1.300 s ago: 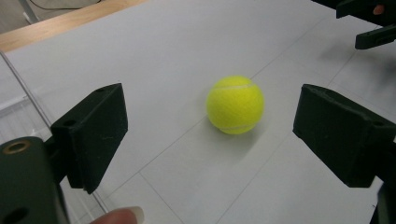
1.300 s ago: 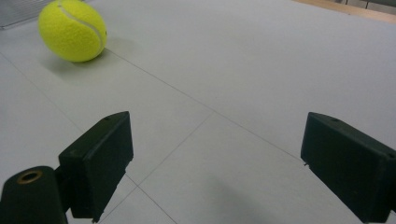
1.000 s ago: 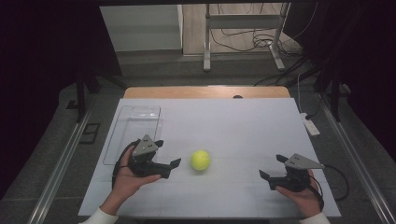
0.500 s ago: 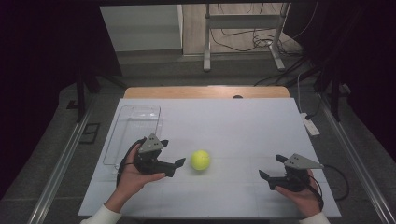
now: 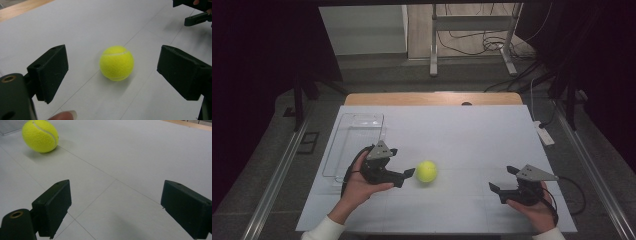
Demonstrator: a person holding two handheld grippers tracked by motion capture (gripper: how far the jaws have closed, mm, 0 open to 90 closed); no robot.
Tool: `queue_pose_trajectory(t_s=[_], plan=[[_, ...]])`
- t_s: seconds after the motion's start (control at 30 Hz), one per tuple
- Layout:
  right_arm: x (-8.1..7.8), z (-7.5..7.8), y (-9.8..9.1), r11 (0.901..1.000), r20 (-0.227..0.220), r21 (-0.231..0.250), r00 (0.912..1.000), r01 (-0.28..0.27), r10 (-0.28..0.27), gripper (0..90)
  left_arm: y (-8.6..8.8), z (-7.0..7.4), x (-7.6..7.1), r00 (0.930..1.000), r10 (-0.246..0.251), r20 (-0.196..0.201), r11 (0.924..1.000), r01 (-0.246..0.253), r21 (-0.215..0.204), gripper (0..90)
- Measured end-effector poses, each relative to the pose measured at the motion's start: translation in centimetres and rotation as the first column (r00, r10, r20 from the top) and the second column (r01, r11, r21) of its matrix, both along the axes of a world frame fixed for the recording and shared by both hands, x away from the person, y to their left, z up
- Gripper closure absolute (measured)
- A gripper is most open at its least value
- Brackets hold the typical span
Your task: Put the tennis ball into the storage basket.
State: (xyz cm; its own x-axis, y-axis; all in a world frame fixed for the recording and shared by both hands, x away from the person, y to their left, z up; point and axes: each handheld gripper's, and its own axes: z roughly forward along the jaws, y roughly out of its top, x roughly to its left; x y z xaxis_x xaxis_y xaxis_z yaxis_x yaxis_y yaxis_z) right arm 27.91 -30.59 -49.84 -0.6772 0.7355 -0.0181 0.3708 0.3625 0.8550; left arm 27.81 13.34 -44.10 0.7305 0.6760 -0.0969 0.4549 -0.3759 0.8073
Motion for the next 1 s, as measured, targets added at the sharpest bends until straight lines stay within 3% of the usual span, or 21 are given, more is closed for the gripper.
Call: queue_pose_trajectory(t_s=[1.0], plan=[[0.1,-0.1,0.0,0.9999,-0.002,-0.011,1.0000,0.000,0.000,9.9,-2.1,-0.3,1.7,0.9969,-0.059,-0.052,0.9976,0.060,0.033,10.9]])
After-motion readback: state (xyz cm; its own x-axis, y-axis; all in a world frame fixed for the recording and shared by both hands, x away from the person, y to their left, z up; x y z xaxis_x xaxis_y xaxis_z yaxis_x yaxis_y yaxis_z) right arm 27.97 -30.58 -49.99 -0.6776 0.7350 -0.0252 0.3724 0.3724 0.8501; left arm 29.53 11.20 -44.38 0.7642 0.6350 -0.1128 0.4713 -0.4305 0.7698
